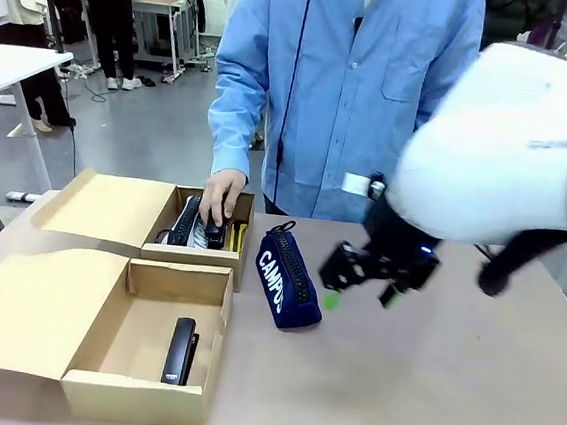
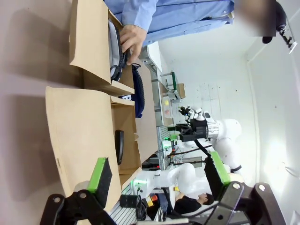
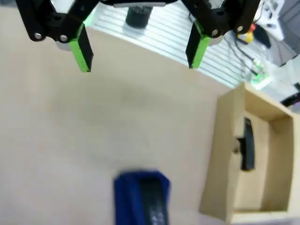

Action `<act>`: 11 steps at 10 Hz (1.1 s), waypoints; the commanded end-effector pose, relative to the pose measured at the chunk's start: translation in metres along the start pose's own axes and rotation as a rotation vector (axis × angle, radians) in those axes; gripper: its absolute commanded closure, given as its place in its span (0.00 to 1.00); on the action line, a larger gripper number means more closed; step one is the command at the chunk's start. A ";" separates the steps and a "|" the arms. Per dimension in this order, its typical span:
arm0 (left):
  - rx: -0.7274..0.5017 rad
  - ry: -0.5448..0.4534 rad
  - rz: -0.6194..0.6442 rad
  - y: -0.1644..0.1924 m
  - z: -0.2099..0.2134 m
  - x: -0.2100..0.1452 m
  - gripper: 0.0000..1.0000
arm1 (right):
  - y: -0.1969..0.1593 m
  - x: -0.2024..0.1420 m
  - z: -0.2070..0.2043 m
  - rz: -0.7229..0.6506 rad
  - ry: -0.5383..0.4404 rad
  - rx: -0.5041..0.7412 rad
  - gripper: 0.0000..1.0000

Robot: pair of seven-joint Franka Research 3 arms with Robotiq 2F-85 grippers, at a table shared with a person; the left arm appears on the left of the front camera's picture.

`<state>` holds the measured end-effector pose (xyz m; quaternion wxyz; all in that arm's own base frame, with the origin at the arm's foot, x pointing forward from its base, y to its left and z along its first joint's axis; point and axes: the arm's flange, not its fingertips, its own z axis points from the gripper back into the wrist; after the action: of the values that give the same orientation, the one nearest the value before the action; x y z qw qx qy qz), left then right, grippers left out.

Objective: Place items inside the box.
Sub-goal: Pick up a Pencil pouch or Stapler and place it inside the Mailer Box closest to the robot.

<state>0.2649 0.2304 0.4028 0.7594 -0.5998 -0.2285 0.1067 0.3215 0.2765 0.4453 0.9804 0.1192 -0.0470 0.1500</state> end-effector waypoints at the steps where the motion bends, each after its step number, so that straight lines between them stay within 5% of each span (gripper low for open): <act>1: -0.014 0.000 -0.016 -0.001 0.000 -0.002 0.00 | 0.032 0.057 -0.017 0.016 -0.053 -0.093 0.00; 6: -0.014 0.000 -0.016 -0.001 0.000 -0.002 0.00 | 0.083 0.125 -0.074 0.081 -0.005 -0.216 0.00; 11: -0.014 0.000 -0.016 -0.001 0.000 -0.002 0.00 | 0.052 0.155 -0.139 -0.001 0.085 -0.306 0.00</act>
<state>0.2649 0.2304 0.4029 0.7593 -0.5998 -0.2286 0.1066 0.4588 0.3956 0.3387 0.9849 -0.0156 -0.0168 0.1715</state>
